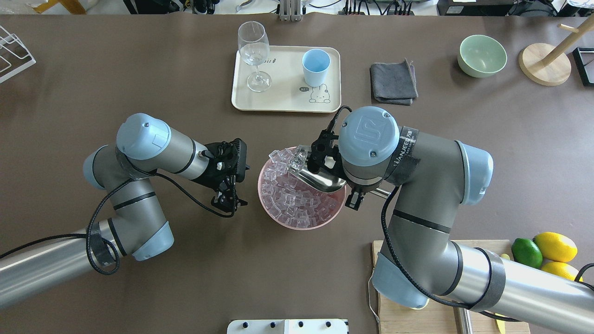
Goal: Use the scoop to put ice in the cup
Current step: 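Lift the filled scoop up out of the pink bowl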
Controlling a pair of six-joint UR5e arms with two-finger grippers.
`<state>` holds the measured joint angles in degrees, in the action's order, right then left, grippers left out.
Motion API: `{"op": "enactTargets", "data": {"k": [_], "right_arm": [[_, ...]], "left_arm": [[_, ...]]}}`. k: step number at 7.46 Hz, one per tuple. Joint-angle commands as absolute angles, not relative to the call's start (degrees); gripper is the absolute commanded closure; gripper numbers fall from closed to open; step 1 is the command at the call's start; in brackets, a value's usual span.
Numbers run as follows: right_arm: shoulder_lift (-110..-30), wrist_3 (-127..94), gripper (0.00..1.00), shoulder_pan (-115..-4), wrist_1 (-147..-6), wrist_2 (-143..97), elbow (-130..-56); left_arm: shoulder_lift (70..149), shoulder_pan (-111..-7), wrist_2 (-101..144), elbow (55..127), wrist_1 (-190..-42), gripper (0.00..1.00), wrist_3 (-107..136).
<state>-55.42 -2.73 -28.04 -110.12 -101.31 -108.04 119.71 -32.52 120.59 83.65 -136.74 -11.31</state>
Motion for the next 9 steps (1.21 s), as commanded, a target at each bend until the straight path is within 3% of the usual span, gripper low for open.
{"op": "enactTargets", "data": {"k": [1,5,9], "right_arm": [[-55.28,-2.99,1.00,-28.04,-109.69,-101.16,-107.67],[-57.03,-6.68,1.00,-28.04,-102.85,-101.34,-109.15],[-62.91,-8.77,1.00,-28.04,-99.24,-102.30,-117.14]], "left_arm": [[119.71,-32.52,120.59,83.67,-136.67,0.02,-11.34],[119.71,-32.52,120.50,83.67,-136.58,0.02,-11.34],[119.71,-32.52,120.50,83.58,-136.15,0.02,-11.42]]}}
